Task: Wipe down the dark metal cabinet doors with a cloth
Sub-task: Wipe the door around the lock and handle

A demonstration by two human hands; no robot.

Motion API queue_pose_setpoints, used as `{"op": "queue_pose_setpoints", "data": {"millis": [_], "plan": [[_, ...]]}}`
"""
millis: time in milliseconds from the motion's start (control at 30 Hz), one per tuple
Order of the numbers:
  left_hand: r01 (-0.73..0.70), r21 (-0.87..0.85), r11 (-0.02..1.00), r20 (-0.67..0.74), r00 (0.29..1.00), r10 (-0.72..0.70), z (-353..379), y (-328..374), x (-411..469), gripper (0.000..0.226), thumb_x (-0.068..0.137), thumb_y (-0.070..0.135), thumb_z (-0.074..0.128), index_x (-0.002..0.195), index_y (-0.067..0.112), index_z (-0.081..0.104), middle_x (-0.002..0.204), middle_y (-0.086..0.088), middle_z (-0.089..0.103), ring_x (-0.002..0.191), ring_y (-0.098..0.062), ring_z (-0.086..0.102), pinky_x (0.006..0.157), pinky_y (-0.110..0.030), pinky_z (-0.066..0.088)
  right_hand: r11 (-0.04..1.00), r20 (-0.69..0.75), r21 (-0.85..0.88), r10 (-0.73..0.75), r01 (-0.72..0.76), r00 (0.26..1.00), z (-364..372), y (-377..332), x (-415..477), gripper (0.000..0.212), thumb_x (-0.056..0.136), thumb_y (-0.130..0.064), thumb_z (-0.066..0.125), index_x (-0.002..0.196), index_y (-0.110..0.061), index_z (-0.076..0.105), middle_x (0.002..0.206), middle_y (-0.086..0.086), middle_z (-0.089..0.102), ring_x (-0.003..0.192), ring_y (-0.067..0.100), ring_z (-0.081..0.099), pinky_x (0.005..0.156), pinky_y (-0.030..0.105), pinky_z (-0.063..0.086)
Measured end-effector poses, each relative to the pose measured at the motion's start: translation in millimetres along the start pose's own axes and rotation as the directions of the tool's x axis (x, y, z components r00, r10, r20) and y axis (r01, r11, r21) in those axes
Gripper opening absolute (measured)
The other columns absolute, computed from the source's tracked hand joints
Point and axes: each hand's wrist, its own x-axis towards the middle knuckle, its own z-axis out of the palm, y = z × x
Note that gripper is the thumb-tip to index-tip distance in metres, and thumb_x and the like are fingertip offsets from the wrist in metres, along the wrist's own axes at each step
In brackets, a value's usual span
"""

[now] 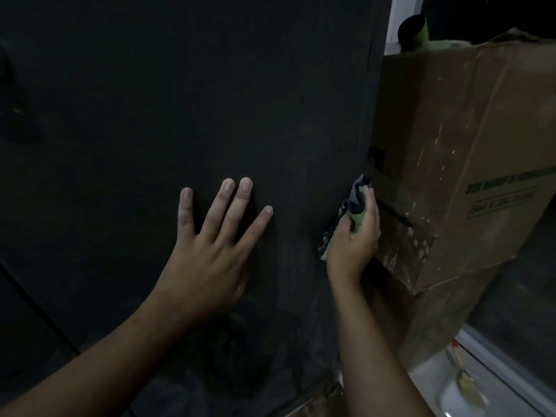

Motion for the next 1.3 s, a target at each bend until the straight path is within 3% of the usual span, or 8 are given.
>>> {"op": "queue_pose_setpoints", "data": {"millis": [233, 367, 567, 700, 833, 1000, 1133, 1300], "plan": [[-0.065, -0.029, 0.997, 0.050, 0.997, 0.066, -8, -11, -7, 0.096, 0.065, 0.040, 0.076, 0.151, 0.015, 0.040, 0.163, -0.020, 0.013, 0.151, -0.036, 0.013, 0.116, -0.066, 0.003, 0.942, 0.010, -0.037, 0.335, -0.335, 0.942, -14, 26, -63, 0.062, 0.096, 0.004, 0.052, 0.151, -0.021, 0.039, 0.156, 0.001, 0.040, 0.144, 0.017, 0.036, 0.115, 0.041, 0.039], [-0.088, -0.028, 0.996, 0.087, 0.992, 0.090, -14, -20, -23, 0.084, 0.077, 0.041, 0.061, 0.151, 0.009, 0.037, 0.163, -0.019, 0.017, 0.149, -0.035, 0.019, 0.117, -0.065, 0.010, 0.878, 0.011, 0.168, 0.453, -0.449, 0.891, -11, -11, -59, 0.067, 0.095, 0.007, 0.052, 0.152, -0.024, 0.037, 0.153, -0.003, 0.040, 0.136, 0.006, 0.039, 0.097, 0.001, 0.034], [-0.105, -0.011, 0.994, 0.147, 0.983, 0.106, -19, -44, -55, 0.079, 0.077, 0.039, 0.033, 0.147, 0.005, 0.043, 0.160, -0.018, 0.026, 0.147, -0.034, 0.027, 0.116, -0.064, 0.012, 0.982, 0.142, 0.189, -0.052, 0.024, 0.989, 10, -58, -77, 0.076, 0.081, 0.014, 0.058, 0.146, -0.024, 0.046, 0.149, -0.008, 0.045, 0.139, 0.008, 0.040, 0.110, 0.027, 0.041], [-0.108, -0.004, 0.994, 0.168, 0.980, 0.107, -21, -54, -66, 0.079, 0.077, 0.037, 0.033, 0.148, 0.004, 0.041, 0.161, -0.015, 0.025, 0.147, -0.031, 0.026, 0.117, -0.062, 0.012, 0.841, 0.313, 0.215, -0.541, 0.497, 0.780, 5, -40, -88, 0.064, 0.076, 0.016, 0.058, 0.133, -0.013, 0.057, 0.144, -0.002, 0.052, 0.139, 0.005, 0.039, 0.112, 0.033, 0.036], [-0.095, -0.003, 0.996, 0.184, 0.978, 0.093, -25, -55, -70, 0.082, 0.073, 0.039, 0.034, 0.147, 0.005, 0.042, 0.161, -0.015, 0.025, 0.147, -0.032, 0.027, 0.117, -0.064, 0.010, 0.785, 0.513, 0.219, -0.598, 0.580, 0.616, -10, -4, -87, 0.071, 0.074, 0.010, 0.054, 0.137, -0.024, 0.054, 0.146, -0.009, 0.050, 0.136, 0.015, 0.043, 0.114, 0.024, 0.026], [-0.095, 0.008, 0.995, 0.208, 0.974, 0.091, -28, -53, -76, 0.109, 0.049, 0.036, 0.081, 0.146, 0.003, 0.044, 0.161, -0.016, 0.026, 0.147, -0.032, 0.028, 0.115, -0.067, 0.014, 1.000, 0.333, -0.025, 0.003, 0.006, 0.943, -22, 23, -94, 0.072, 0.085, 0.014, 0.047, 0.146, -0.024, 0.047, 0.156, -0.009, 0.036, 0.142, 0.003, 0.030, 0.116, 0.025, 0.029], [-0.080, 0.004, 0.997, 0.201, 0.976, 0.078, -27, -52, -84, 0.106, 0.050, 0.028, 0.079, 0.147, 0.004, 0.043, 0.161, -0.015, 0.024, 0.147, -0.031, 0.027, 0.116, -0.065, 0.015, 0.855, -0.005, 0.171, 0.497, -0.489, 0.868, 0, -12, -84, 0.064, 0.096, 0.006, 0.051, 0.149, -0.027, 0.041, 0.156, -0.001, 0.039, 0.141, 0.016, 0.040, 0.107, 0.026, 0.041], [-0.089, -0.033, 0.996, 0.181, 0.979, 0.093, -22, -56, -92, 0.092, 0.068, 0.033, 0.058, 0.153, 0.009, 0.031, 0.163, -0.014, 0.019, 0.149, -0.029, 0.021, 0.120, -0.059, 0.009, 0.992, 0.144, 0.128, -0.022, 0.003, 0.989, 13, -54, -108, 0.057, 0.079, 0.008, 0.063, 0.131, -0.014, 0.057, 0.142, 0.006, 0.052, 0.129, 0.018, 0.050, 0.103, 0.024, 0.043]]}}
